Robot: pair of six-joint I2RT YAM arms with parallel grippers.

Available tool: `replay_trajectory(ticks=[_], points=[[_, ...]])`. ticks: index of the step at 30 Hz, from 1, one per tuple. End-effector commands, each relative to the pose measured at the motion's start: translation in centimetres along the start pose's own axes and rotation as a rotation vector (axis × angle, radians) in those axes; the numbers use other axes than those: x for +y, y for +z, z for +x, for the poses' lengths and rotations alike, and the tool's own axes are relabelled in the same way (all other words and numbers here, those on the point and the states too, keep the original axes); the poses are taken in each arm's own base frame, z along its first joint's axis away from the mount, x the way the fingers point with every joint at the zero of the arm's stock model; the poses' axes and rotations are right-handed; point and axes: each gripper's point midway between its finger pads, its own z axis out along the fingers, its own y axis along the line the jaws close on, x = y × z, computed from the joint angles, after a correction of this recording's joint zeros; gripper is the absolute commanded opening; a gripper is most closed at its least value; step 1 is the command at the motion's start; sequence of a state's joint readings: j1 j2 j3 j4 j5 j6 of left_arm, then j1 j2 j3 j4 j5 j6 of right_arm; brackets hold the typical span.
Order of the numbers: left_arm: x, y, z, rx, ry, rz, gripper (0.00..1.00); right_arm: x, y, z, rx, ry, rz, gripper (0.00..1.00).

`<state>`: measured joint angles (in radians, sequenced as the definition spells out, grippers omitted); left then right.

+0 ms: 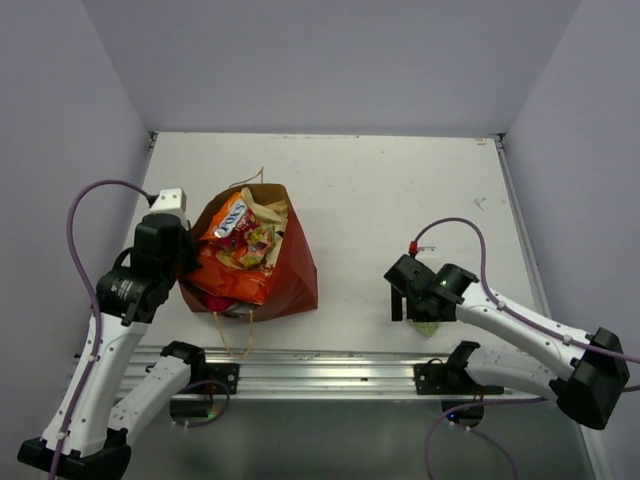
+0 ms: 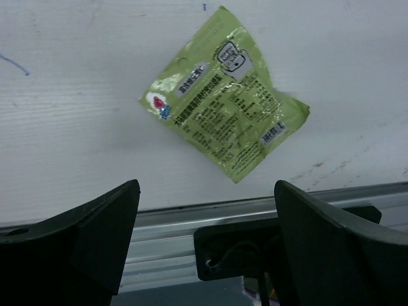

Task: Place the snacks into the paper bag

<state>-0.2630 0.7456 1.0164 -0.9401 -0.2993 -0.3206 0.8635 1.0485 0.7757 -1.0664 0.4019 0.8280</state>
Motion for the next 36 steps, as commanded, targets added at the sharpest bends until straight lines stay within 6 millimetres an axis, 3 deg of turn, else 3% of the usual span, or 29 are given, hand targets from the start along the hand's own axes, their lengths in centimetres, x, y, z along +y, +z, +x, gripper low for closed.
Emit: replay_trajectory(ticks=[1, 8, 16, 26, 28, 32, 36], points=[[-1.6, -0.1, -2.6, -0.097, -0.008, 0.068, 0.0, -1.0, 0.9, -0.2, -0.014, 0.114, 0.027, 0.9], [-1.9, -0.3, -2.7, -0.102, 0.0, 0.076, 0.0, -0.7, 2.6, -1.1, 0.028, 0.165, 0.04, 0.9], [-1.4, -0.5, -3.1, -0.116, 0.001, 0.056, 0.0, -2.3, 5.1, 0.4, 0.124, 0.173, 0.149, 0.91], [-1.2, -0.9, -3.4, -0.135, 0.004, 0.049, 0.0, -3.1, 6.3, 1.2, 0.186, 0.178, 0.188, 0.87], [-1.1, -1.0, -3.5, -0.139, 0.002, 0.049, 0.0, -2.6, 6.3, 1.3, 0.198, 0.17, 0.16, 0.65], [-1.1, -1.0, -3.6, -0.143, 0.004, 0.048, 0.0, -0.8, 6.7, 1.6, 0.245, 0.155, 0.078, 0.64], [-1.1, -1.2, -3.9, -0.153, 0.007, 0.047, 0.0, 0.8, 7.3, 1.9, 0.279, 0.155, 0.015, 0.71]])
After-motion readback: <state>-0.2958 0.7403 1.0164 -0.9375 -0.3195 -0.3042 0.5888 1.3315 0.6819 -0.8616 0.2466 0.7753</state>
